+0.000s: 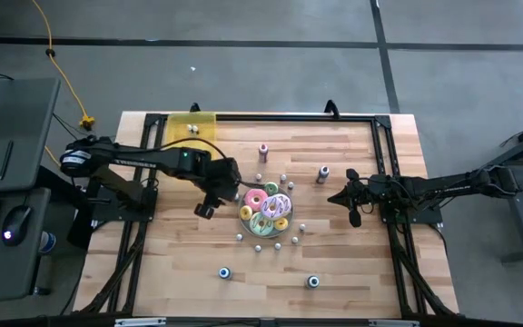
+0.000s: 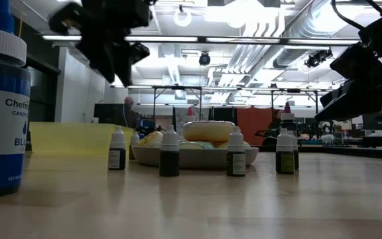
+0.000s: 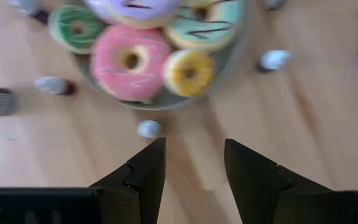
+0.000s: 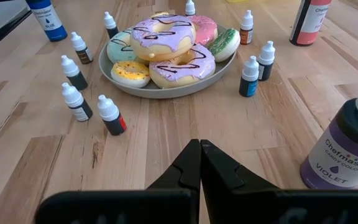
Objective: Pick & Place food coloring
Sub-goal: Put the small black food coloring bottle into the yellow bin
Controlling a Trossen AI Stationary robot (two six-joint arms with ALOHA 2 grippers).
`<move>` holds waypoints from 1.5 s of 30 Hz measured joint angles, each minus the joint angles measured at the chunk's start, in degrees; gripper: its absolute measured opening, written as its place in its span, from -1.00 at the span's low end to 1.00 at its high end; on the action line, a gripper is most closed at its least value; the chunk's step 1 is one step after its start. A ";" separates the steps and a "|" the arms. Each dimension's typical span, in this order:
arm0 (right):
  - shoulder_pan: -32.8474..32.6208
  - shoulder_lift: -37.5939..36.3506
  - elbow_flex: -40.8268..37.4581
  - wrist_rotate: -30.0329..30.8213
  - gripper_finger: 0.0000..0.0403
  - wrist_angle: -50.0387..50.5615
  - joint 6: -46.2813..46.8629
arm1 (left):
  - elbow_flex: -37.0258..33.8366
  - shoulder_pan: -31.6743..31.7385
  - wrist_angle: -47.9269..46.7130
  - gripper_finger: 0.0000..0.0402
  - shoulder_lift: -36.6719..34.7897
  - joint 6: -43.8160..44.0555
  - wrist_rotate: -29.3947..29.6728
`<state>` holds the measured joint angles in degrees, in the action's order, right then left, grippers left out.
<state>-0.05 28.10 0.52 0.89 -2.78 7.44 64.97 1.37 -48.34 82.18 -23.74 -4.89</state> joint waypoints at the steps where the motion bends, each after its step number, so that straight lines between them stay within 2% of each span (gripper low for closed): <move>1: 0.00 0.00 0.02 0.00 -1.00 0.02 0.00 | -0.26 0.60 1.01 -0.22 0.28 -0.84 0.06; 5: 0.02 0.00 0.00 -0.02 -1.00 0.01 0.00 | -0.33 2.43 2.86 -0.19 0.97 -6.37 -0.60; 13: 0.00 0.00 0.01 0.00 -1.00 0.12 0.00 | -0.77 5.86 1.94 0.12 3.84 -14.75 -0.60; 18: 0.00 -0.05 0.01 -0.02 -1.00 0.04 0.00 | -3.91 6.88 5.75 0.21 5.03 -19.55 -0.58; 26: 0.01 -0.06 0.01 -0.02 -1.00 0.30 0.00 | -4.63 6.88 7.30 0.21 9.26 -17.00 4.60; 34: 0.00 0.00 0.02 -0.01 -1.00 0.33 0.00 | -4.24 5.99 8.55 0.21 11.53 -10.65 5.01; 45: 0.00 0.02 0.01 -0.02 -1.00 -0.02 0.00 | 2.98 4.98 4.19 0.21 16.90 -1.47 5.40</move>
<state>-0.05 28.12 0.53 0.86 -2.80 7.44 67.95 6.35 -44.15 99.08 -25.21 0.51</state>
